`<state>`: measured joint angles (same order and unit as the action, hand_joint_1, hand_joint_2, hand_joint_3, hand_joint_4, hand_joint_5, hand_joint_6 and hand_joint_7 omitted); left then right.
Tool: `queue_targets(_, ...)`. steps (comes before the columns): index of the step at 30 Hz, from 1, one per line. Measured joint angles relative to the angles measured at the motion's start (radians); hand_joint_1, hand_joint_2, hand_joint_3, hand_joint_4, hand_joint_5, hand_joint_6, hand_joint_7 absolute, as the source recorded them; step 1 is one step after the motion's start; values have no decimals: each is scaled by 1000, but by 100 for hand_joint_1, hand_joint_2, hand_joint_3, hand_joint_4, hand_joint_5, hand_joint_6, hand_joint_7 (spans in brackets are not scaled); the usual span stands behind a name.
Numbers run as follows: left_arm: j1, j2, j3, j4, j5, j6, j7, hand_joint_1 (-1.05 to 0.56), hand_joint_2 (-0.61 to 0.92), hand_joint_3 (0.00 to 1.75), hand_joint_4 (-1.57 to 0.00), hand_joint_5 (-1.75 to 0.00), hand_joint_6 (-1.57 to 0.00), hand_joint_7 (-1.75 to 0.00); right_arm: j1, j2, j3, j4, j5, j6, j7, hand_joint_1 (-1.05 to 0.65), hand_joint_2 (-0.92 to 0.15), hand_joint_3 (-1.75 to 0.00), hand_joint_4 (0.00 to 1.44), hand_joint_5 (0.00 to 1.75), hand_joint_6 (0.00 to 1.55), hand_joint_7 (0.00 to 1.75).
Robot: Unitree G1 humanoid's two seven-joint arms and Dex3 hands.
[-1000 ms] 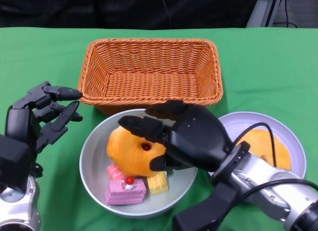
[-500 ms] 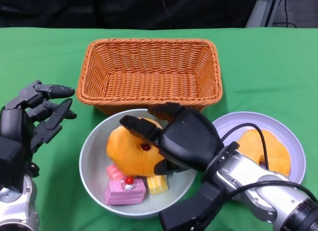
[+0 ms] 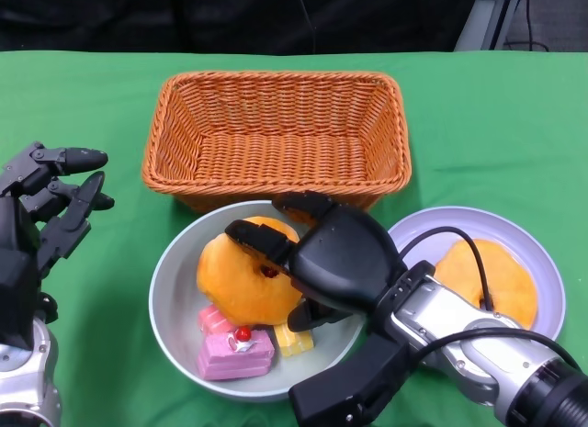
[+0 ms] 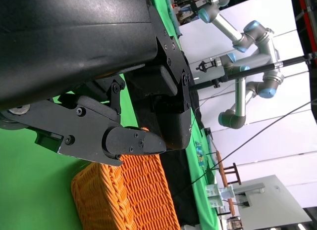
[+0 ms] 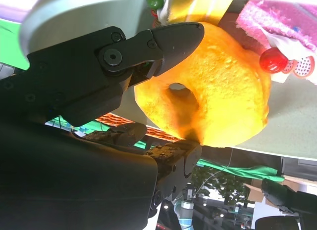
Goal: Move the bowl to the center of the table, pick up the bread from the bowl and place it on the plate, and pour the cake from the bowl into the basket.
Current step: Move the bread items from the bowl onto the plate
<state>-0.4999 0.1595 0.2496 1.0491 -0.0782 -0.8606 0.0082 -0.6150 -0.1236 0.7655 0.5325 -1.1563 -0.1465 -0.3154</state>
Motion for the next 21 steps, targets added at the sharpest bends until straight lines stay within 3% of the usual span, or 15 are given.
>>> queue_targets(10, 0, 1, -1, -9, 6, 8, 11, -24, 92, 24, -82, -121, -85, -85, -33, 39, 12, 116, 5, 5, -53, -100, -92, -9, 46, 1, 31, 1)
queue_targets(21, 0, 16, -3, -30, 1, 30, -20, -23, 92, 23, -83, -119, -86, -83, -42, 68, 41, 147, 16, 30, -90, -99, -92, -6, 51, 3, 40, 3)
